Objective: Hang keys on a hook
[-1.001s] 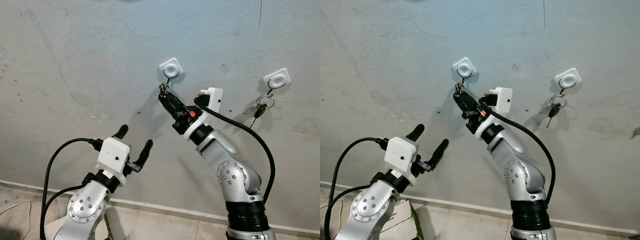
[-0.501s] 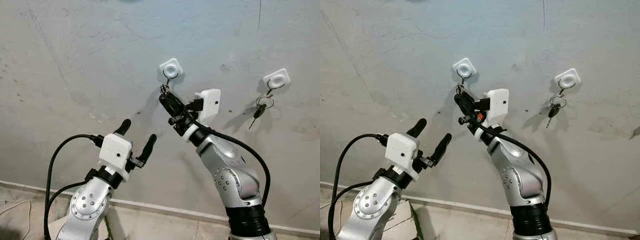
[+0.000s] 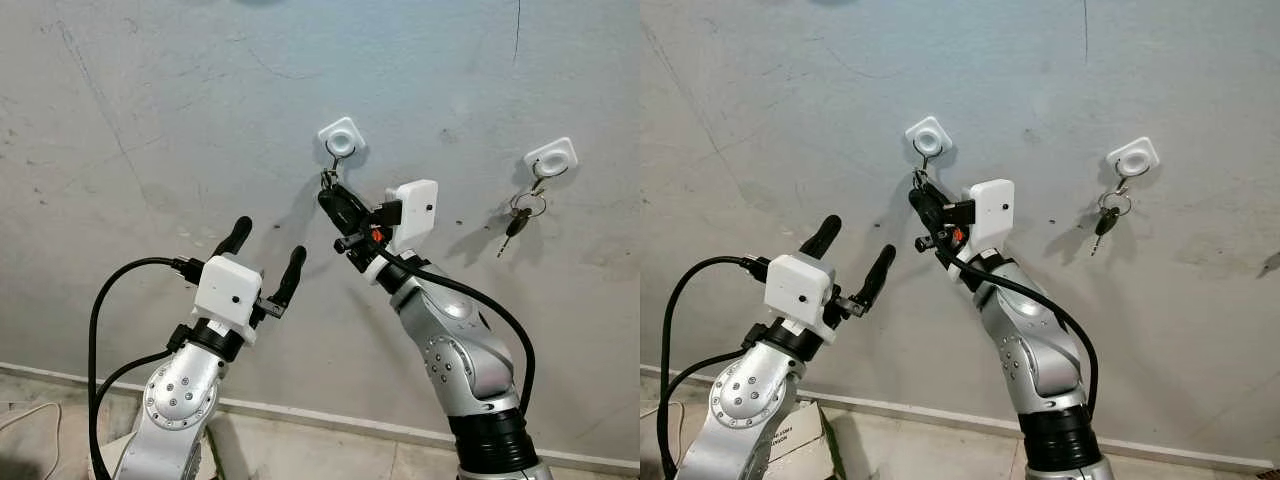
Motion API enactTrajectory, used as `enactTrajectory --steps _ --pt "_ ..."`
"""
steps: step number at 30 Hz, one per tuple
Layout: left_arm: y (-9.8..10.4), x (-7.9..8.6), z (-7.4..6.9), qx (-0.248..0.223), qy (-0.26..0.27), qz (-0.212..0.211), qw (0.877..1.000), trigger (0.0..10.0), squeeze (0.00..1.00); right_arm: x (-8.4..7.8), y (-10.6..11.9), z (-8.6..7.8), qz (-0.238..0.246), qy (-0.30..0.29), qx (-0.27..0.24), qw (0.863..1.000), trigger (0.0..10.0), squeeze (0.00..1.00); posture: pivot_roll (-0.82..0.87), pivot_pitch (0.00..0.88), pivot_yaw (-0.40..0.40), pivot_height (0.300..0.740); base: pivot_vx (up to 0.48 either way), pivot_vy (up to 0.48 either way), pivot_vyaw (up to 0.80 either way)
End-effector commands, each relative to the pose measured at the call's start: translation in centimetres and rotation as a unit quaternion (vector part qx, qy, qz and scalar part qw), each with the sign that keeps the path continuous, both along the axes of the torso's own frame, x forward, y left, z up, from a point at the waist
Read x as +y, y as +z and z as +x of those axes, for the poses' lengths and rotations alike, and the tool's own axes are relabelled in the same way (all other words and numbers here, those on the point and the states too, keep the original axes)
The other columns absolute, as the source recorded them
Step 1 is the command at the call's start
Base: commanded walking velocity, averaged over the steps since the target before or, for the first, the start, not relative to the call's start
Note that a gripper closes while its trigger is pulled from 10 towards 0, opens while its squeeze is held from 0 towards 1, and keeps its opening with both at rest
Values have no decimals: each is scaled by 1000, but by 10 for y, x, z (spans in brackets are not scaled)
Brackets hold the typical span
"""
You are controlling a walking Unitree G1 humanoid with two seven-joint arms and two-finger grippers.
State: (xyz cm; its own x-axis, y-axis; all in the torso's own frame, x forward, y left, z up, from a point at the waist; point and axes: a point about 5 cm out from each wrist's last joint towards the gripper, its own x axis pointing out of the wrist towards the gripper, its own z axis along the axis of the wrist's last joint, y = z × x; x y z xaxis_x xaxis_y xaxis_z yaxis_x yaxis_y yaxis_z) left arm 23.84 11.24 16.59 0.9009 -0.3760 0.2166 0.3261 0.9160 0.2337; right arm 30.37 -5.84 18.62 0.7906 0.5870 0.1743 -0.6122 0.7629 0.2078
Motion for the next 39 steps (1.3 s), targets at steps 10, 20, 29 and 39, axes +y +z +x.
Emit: enactTrajectory --steps 10,20,29,39 --pt "-3 0 1 -1 0 9 1000 10000 0 -1 -19 -1 -41 -12 19 999 10000 1000 131 21 28 740 0 0 0" --pt "-12 13 -6 25 21 20 999 10000 0 -24 -10 -8 -109 -72 -49 990 10000 1000 121 23 26 740 0 0 0" --pt "-15 35 -16 34 72 29 996 10000 0 -58 -25 -39 -103 -133 8 986 10000 1000 108 22 15 740 0 0 0" --pt "-34 54 -33 87 107 70 988 10000 0 -93 -42 -82 -143 -216 56 964 10000 1000 78 16 31 740 0 0 0"
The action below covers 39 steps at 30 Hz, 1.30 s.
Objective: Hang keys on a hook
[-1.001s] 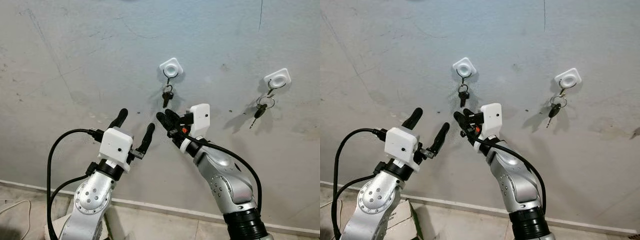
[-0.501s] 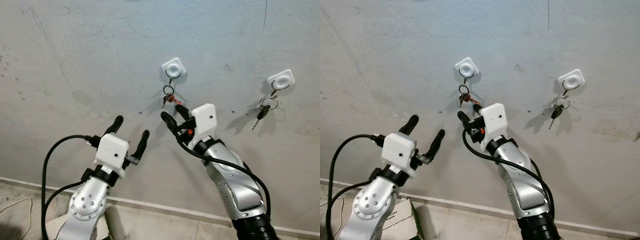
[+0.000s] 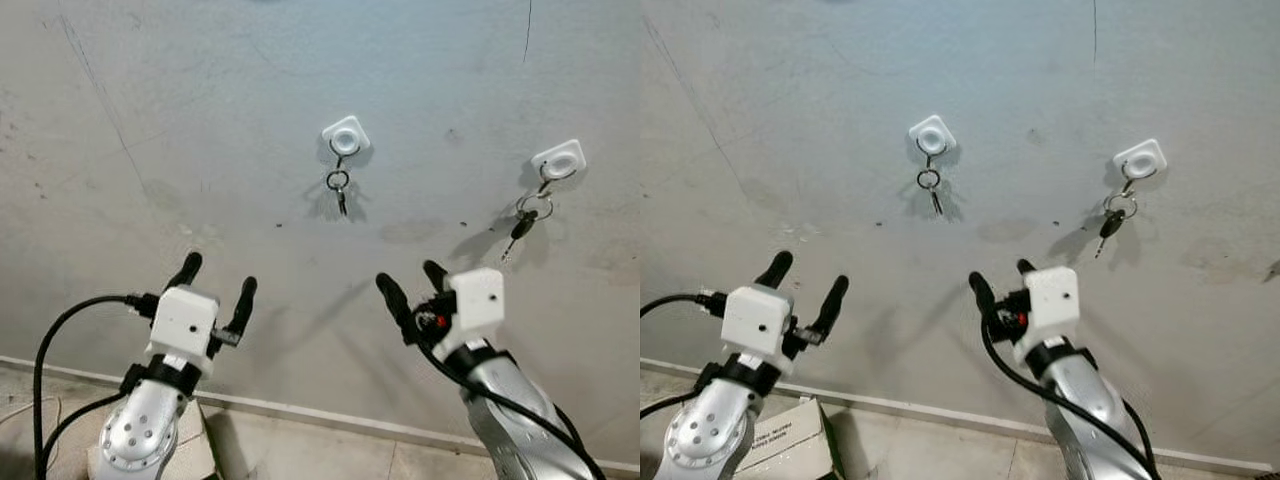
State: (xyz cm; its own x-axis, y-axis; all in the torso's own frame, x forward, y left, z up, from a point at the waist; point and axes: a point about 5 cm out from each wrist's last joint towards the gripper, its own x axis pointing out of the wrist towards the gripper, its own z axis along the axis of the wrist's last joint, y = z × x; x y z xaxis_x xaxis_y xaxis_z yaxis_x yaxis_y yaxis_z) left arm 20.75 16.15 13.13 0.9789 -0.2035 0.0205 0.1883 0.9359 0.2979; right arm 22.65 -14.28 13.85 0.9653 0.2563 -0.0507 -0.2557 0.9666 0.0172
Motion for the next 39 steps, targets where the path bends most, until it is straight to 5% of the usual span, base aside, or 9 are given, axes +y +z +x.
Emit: enactTrajectory --steps 1,7,18,22,23,24,39 --pt "0 6 -3 6 10 12 1000 10000 0 -11 5 -7 -12 -32 0 999 10000 1000 78 16 31 740 0 0 0" --pt "-7 6 -6 30 14 1 999 10000 0 -28 -3 -13 -41 -92 24 995 10000 1000 67 12 31 740 0 0 0" --pt "-8 -5 2 40 -6 -22 999 10000 0 -21 -9 2 -15 -86 56 995 10000 1000 68 0 29 740 0 0 -460" --pt "-8 -15 5 42 -21 -27 999 10000 0 -18 -7 7 -10 -73 53 996 10000 655 55 7 30 740 0 0 -769" --pt "-7 -17 5 40 -24 -27 999 10000 0 -17 -5 7 -6 -67 50 996 10000 259 52 12 31 740 0 0 -419" --pt "-7 -17 5 41 -22 -27 999 10000 0 -17 -4 8 -11 -64 49 997 10000 0 52 12 31 740 0 0 0" --pt "-2 -10 11 30 -3 -24 999 10000 0 1 -4 10 15 -19 58 998 10000 0 61 30 26 740 0 0 0"
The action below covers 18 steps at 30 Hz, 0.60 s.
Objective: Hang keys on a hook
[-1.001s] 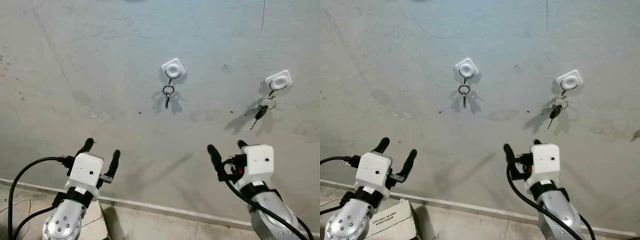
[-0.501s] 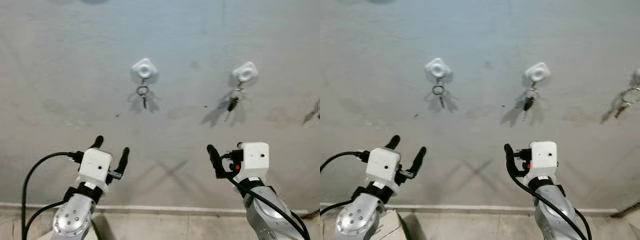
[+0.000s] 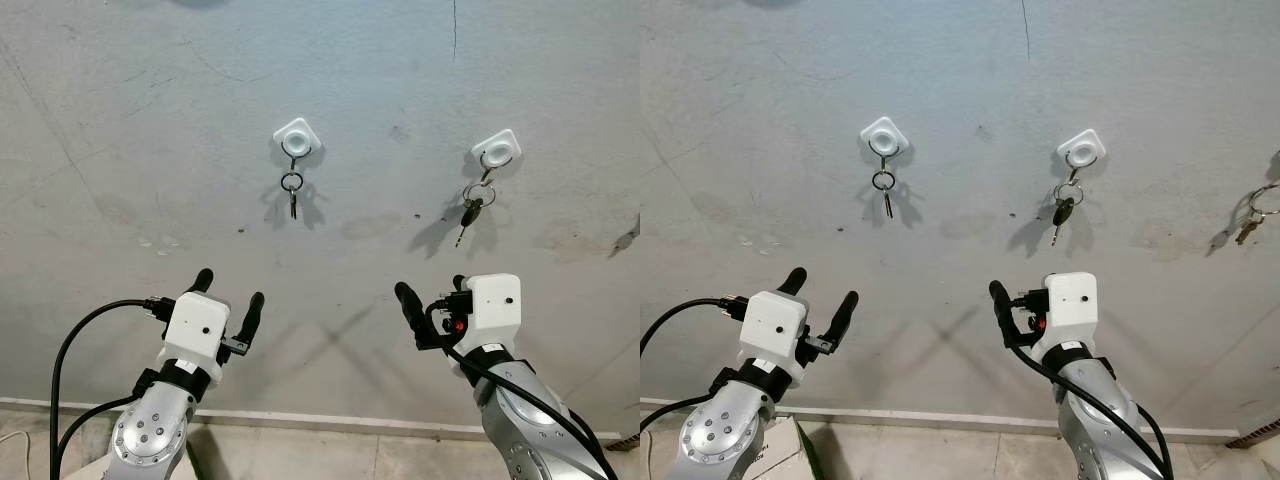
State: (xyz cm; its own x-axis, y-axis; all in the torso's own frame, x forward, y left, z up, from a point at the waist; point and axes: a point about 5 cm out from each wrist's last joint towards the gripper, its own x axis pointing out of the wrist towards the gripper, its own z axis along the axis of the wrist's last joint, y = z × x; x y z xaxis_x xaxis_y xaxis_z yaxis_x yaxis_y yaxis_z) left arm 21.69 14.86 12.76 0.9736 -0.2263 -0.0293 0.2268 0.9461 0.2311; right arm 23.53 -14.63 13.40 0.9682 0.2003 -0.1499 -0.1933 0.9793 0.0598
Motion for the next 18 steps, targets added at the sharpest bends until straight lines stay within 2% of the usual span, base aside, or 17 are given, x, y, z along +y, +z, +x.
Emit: enactTrajectory --steps 1,10,18 --pt "2 4 2 -2 9 3 1000 10000 0 5 0 1 8 12 4 1000 10000 0 61 30 26 740 0 0 0" --pt "4 7 5 -6 15 6 1000 10000 0 9 0 2 14 21 6 1000 10000 0 63 31 30 740 0 0 0" --pt "4 7 6 -8 16 7 1000 10000 0 14 -1 2 15 36 10 999 10000 0 63 30 31 740 -313 0 0"
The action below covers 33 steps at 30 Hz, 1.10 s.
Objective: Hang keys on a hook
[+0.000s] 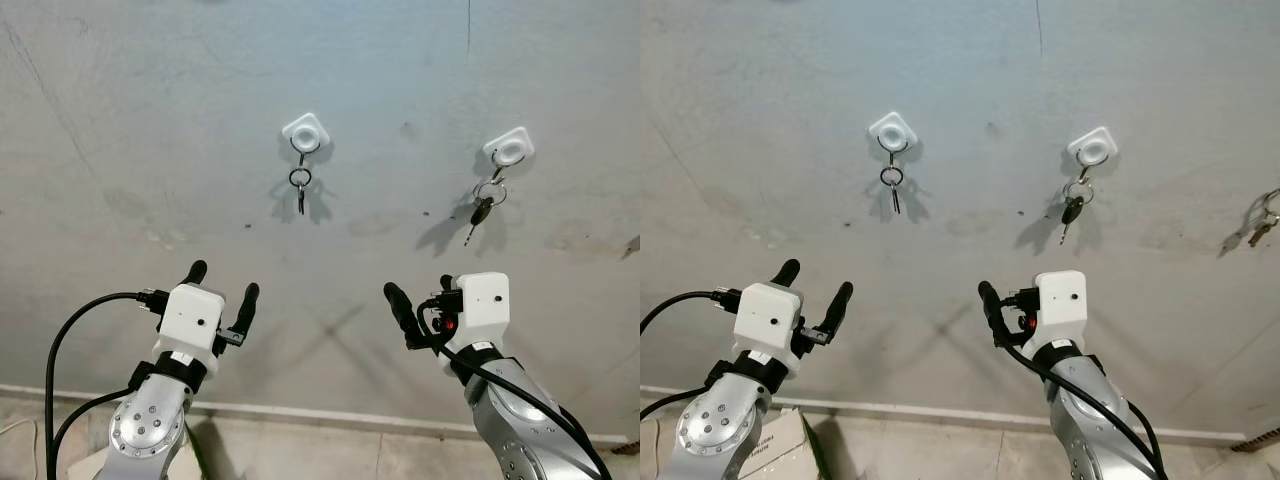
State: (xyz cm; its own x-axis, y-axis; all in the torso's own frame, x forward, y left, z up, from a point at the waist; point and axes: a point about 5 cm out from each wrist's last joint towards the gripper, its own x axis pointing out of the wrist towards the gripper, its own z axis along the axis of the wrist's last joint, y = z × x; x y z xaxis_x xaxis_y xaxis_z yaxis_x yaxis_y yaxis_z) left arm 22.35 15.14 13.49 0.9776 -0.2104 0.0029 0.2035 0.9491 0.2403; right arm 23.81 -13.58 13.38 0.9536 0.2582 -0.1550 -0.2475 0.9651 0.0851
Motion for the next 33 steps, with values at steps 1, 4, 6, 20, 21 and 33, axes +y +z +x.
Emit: enactTrajectory --steps 1,4,6,20,21,33 --pt "-3 4 0 9 8 5 1000 10000 0 4 -1 -1 3 9 5 1000 10000 0 64 30 30 740 -322 0 0" --pt "-3 3 0 9 7 5 1000 10000 0 5 -1 -1 2 12 5 1000 10000 0 64 30 30 740 -325 0 0" --pt "-3 3 1 9 6 6 1000 10000 0 5 -1 0 3 14 6 1000 10000 0 65 31 30 740 -326 0 0" --pt "-3 1 2 9 3 5 1000 10000 0 7 -2 1 0 19 7 1000 10000 0 65 30 31 740 -307 0 0" --pt "-3 1 2 9 3 5 1000 10000 0 7 -2 1 0 19 7 1000 10000 0 65 30 31 740 -304 0 0" --pt "-3 0 4 5 3 5 1000 10000 0 8 -2 2 0 22 4 1000 10000 0 59 20 30 740 -303 0 0"
